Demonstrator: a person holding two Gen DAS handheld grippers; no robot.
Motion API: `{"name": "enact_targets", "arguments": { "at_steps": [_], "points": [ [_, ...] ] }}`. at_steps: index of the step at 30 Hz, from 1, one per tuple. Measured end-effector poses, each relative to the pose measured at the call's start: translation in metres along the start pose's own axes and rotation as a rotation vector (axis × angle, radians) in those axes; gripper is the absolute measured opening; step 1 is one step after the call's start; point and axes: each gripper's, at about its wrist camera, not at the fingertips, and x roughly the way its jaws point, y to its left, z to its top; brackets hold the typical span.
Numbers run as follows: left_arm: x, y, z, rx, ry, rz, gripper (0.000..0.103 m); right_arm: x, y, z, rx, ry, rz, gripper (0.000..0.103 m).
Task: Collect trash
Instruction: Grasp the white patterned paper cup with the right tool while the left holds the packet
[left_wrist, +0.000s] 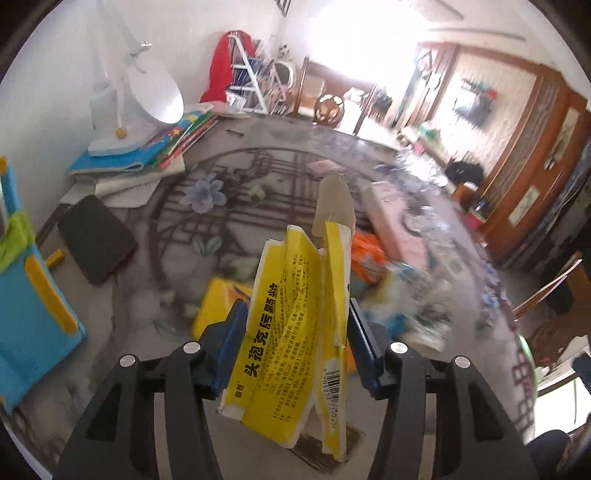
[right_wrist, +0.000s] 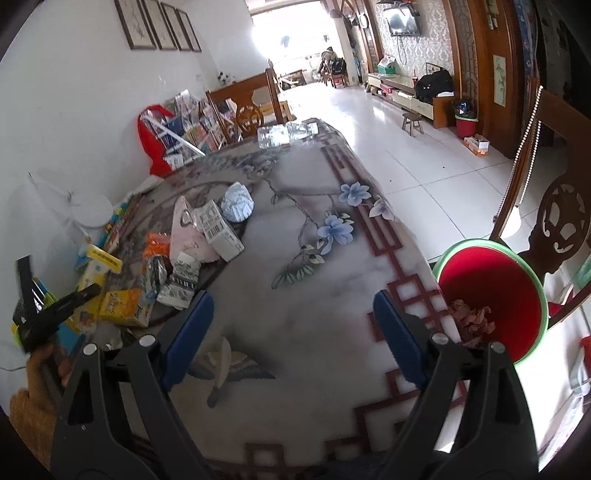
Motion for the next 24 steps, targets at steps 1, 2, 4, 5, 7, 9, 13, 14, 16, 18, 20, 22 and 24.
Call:
{"name": "enact_targets", "arguments": {
  "at_steps": [1,2,4,5,7,9,13,14,16,18,20,22,24],
  "points": [
    [-0.004,-0.002,-0.009,-0.014,-0.004,-0.010,0.051,0.003,0.002,0.001,0.001,0.006,0.004,0.087],
    [-0.008,-0.003,-0.021,-0.051,-0.005,-0.032,0.051,0.008,0.005,0.002,0.001,0.013,0.010,0.087],
    [-0.009,-0.004,-0.036,-0.099,0.006,-0.073,0.051,0.021,0.015,0.005,-0.005,0.034,0.034,0.086],
    [-0.007,-0.006,-0.038,-0.093,0.012,-0.079,0.051,0.029,0.021,0.007,-0.002,0.048,0.058,0.086],
    [-0.008,-0.009,-0.035,-0.059,-0.008,-0.053,0.052,0.057,0.037,0.008,0.015,0.108,0.129,0.086],
    [-0.014,-0.006,-0.032,-0.048,-0.052,-0.024,0.053,0.086,0.054,0.007,0.017,0.182,0.169,0.086],
    [-0.008,0.004,-0.031,-0.072,-0.042,-0.017,0.053,0.134,0.084,0.005,0.007,0.289,0.204,0.086],
    [-0.004,0.008,-0.030,-0.091,-0.030,-0.031,0.053,0.145,0.091,0.005,0.012,0.309,0.214,0.086],
    [-0.002,0.011,-0.029,-0.108,-0.024,-0.043,0.053,0.158,0.101,0.007,0.017,0.324,0.230,0.083],
    [-0.003,0.013,-0.027,-0.109,-0.033,-0.043,0.054,0.170,0.111,0.009,0.010,0.337,0.236,0.078],
    [-0.005,0.012,-0.026,-0.108,-0.044,-0.047,0.054,0.180,0.122,0.011,0.003,0.354,0.249,0.068],
    [-0.007,0.009,-0.027,-0.106,-0.045,-0.051,0.054,0.189,0.131,0.012,-0.001,0.372,0.261,0.055],
    [-0.006,0.009,-0.027,-0.106,-0.040,-0.056,0.054,0.193,0.139,0.013,-0.013,0.385,0.273,0.030]
  ]
}}
